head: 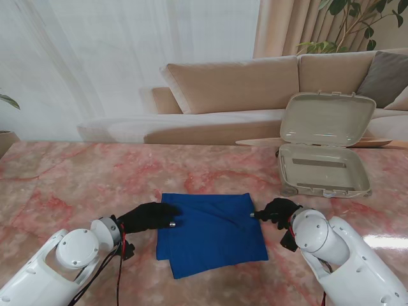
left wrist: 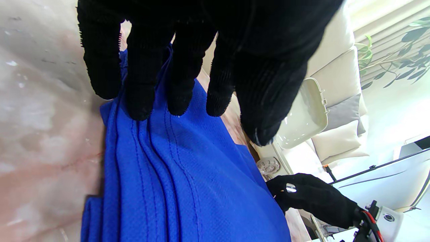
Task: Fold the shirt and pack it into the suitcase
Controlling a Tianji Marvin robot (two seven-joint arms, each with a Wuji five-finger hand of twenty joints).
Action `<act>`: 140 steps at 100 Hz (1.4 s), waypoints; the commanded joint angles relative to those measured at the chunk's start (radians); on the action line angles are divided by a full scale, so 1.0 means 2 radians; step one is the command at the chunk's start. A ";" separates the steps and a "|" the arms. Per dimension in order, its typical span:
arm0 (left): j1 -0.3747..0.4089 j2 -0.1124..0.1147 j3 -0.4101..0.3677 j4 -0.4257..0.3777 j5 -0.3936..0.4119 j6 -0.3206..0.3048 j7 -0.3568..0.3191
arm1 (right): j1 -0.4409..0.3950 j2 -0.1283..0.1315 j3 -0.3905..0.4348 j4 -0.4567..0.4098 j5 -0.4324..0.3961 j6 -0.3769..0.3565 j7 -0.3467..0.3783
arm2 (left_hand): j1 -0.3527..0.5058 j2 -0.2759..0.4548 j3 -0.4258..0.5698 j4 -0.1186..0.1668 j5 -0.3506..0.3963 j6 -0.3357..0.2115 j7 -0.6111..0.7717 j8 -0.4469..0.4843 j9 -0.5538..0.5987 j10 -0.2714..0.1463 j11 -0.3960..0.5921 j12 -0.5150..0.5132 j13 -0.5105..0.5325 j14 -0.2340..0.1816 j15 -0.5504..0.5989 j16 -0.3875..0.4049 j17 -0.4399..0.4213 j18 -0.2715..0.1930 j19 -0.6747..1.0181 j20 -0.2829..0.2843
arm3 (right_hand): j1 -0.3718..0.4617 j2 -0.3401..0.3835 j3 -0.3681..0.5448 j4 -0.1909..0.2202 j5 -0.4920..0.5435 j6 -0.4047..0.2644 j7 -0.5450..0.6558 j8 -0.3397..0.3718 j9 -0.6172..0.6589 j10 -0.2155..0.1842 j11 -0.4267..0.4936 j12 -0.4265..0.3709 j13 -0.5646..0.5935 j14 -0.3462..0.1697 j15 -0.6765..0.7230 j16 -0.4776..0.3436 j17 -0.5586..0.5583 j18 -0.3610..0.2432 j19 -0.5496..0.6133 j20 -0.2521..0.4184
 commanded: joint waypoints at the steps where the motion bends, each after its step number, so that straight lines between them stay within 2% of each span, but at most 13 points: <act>1: 0.000 -0.001 0.003 0.005 -0.001 -0.001 -0.001 | 0.000 0.003 -0.004 0.006 -0.005 0.003 0.018 | 0.024 0.023 -0.008 0.015 0.005 0.001 0.008 -0.002 0.001 -0.003 0.004 0.004 0.012 0.011 -0.008 -0.004 -0.002 0.006 -0.003 0.002 | -0.026 0.005 -0.008 0.013 -0.006 -0.004 -0.004 0.006 -0.011 0.003 0.011 0.011 -0.012 -0.004 0.015 0.014 -0.005 -0.006 0.019 0.017; 35: 0.003 -0.001 0.001 0.003 0.000 -0.003 0.000 | 0.013 0.004 -0.037 0.017 0.009 0.002 0.026 | 0.024 0.022 -0.008 0.015 0.005 0.002 0.009 -0.002 0.001 -0.002 0.005 0.004 0.012 0.011 -0.008 -0.004 -0.002 0.007 -0.003 0.002 | -0.014 -0.020 -0.004 0.014 0.018 -0.021 0.007 0.005 -0.007 0.003 0.020 0.026 -0.008 0.000 0.023 0.021 0.001 0.001 0.019 0.026; 59: 0.001 -0.002 0.003 0.006 -0.002 -0.005 0.001 | 0.022 -0.001 -0.059 0.025 0.031 0.024 0.009 | 0.024 0.022 -0.009 0.015 0.006 0.003 0.009 -0.002 0.001 -0.002 0.005 0.004 0.012 0.011 -0.008 -0.004 -0.002 0.007 -0.003 0.002 | 0.022 -0.053 0.000 0.014 0.039 -0.023 0.028 0.010 0.009 0.001 0.029 0.032 0.004 0.002 0.026 0.022 0.008 0.010 0.022 0.029; 65: 0.001 -0.002 0.003 0.006 -0.003 -0.005 0.003 | 0.025 -0.001 -0.065 0.028 0.036 0.031 0.008 | 0.024 0.022 -0.009 0.015 0.006 0.002 0.009 -0.002 0.001 -0.002 0.005 0.004 0.012 0.011 -0.008 -0.004 -0.002 0.007 -0.003 0.002 | 0.042 -0.062 0.001 0.015 0.039 -0.020 0.042 0.016 0.015 0.004 0.034 0.034 0.012 0.003 0.028 0.021 0.016 0.021 0.022 0.029; 70: 0.002 -0.002 0.003 0.006 -0.003 -0.003 0.004 | 0.029 -0.001 -0.070 0.031 0.042 0.036 0.008 | 0.024 0.022 -0.009 0.015 0.006 0.002 0.009 -0.002 0.001 -0.003 0.005 0.004 0.012 0.011 -0.009 -0.004 -0.002 0.007 -0.003 0.002 | 0.054 -0.066 0.009 0.016 0.040 -0.018 0.052 0.022 0.017 0.006 0.036 0.035 0.017 0.002 0.028 0.020 0.021 0.028 0.020 0.028; 80: 0.003 -0.003 0.002 0.005 -0.003 -0.001 0.006 | 0.035 -0.003 -0.081 0.039 0.047 0.044 0.004 | 0.024 0.022 -0.009 0.015 0.008 0.003 0.010 -0.002 0.001 -0.003 0.004 0.004 0.012 0.011 -0.008 -0.004 -0.002 0.007 -0.003 0.002 | 0.063 -0.080 0.068 0.010 0.043 -0.014 0.072 0.036 0.029 0.006 0.048 0.036 0.033 0.001 0.035 0.019 0.037 0.037 0.026 0.027; 90: 0.004 -0.003 0.003 0.004 -0.003 -0.001 0.006 | 0.041 -0.005 -0.089 0.045 0.052 0.050 -0.001 | 0.024 0.021 -0.009 0.015 0.009 0.003 0.010 -0.001 0.002 -0.003 0.004 0.004 0.012 0.010 -0.009 -0.004 -0.002 0.008 -0.003 0.002 | 0.068 -0.083 0.091 0.005 0.045 -0.015 0.100 0.056 0.038 0.003 0.057 0.037 0.043 -0.002 0.042 0.019 0.044 0.038 0.032 0.027; 92: 0.004 -0.003 0.003 0.004 -0.003 -0.001 0.006 | 0.042 -0.005 -0.090 0.046 0.052 0.051 -0.003 | 0.024 0.022 -0.009 0.015 0.009 0.003 0.010 -0.001 0.001 -0.003 0.004 0.004 0.012 0.010 -0.009 -0.004 -0.002 0.008 -0.003 0.002 | 0.074 -0.087 0.092 -0.003 0.043 -0.015 0.108 0.056 0.040 0.002 0.059 0.038 0.045 -0.002 0.044 0.020 0.046 0.038 0.034 0.028; 96: 0.005 -0.003 0.002 0.004 -0.003 0.000 0.006 | 0.044 -0.006 -0.093 0.048 0.053 0.054 -0.006 | 0.024 0.022 -0.009 0.015 0.009 0.003 0.010 -0.001 0.001 -0.003 0.004 0.004 0.012 0.011 -0.009 -0.004 -0.003 0.008 -0.003 0.002 | 0.086 -0.092 0.093 -0.017 0.035 -0.018 0.148 0.039 0.045 -0.001 0.064 0.039 0.050 -0.003 0.048 0.020 0.050 0.038 0.038 0.029; 111: 0.007 -0.003 0.002 0.002 -0.003 0.002 0.008 | 0.052 -0.010 -0.102 0.056 0.053 0.064 -0.019 | 0.024 0.021 -0.008 0.015 0.010 0.003 0.010 -0.001 0.001 -0.003 0.004 0.004 0.012 0.011 -0.009 -0.004 -0.003 0.008 -0.004 0.001 | 0.119 -0.091 0.087 -0.033 0.013 -0.025 0.253 0.014 0.058 -0.009 0.079 0.046 0.062 -0.009 0.062 0.023 0.058 0.035 0.049 0.033; 122: 0.008 -0.004 0.001 0.002 -0.003 0.002 0.010 | 0.056 -0.012 -0.106 0.059 0.058 0.069 -0.024 | 0.025 0.021 -0.008 0.015 0.010 0.003 0.011 -0.001 0.001 -0.003 0.004 0.004 0.012 0.010 -0.009 -0.004 -0.003 0.008 -0.004 0.001 | 0.146 -0.077 0.079 -0.033 0.001 -0.036 0.331 -0.001 0.068 -0.016 0.094 0.055 0.070 -0.015 0.075 0.026 0.064 0.031 0.059 0.038; 130: 0.008 -0.004 0.001 0.002 -0.004 0.002 0.011 | 0.056 -0.013 -0.107 0.059 0.064 0.071 -0.027 | 0.024 0.021 -0.008 0.015 0.009 0.003 0.011 -0.001 0.001 -0.002 0.004 0.004 0.012 0.010 -0.009 -0.004 -0.003 0.008 -0.004 0.001 | 0.153 -0.064 0.081 -0.030 -0.005 -0.035 0.353 0.003 0.073 -0.019 0.102 0.060 0.075 -0.017 0.085 0.030 0.066 0.029 0.066 0.041; 140: 0.009 -0.005 0.000 0.001 -0.006 0.002 0.014 | 0.051 -0.014 -0.100 0.054 0.071 0.069 -0.030 | 0.024 0.022 -0.008 0.015 0.009 0.002 0.011 -0.001 0.001 -0.003 0.005 0.004 0.012 0.010 -0.009 -0.004 -0.003 0.008 -0.004 0.001 | 0.153 -0.064 0.104 -0.012 -0.005 -0.038 0.378 0.008 0.085 -0.023 0.113 0.066 0.088 -0.021 0.101 0.035 0.076 0.025 0.084 0.049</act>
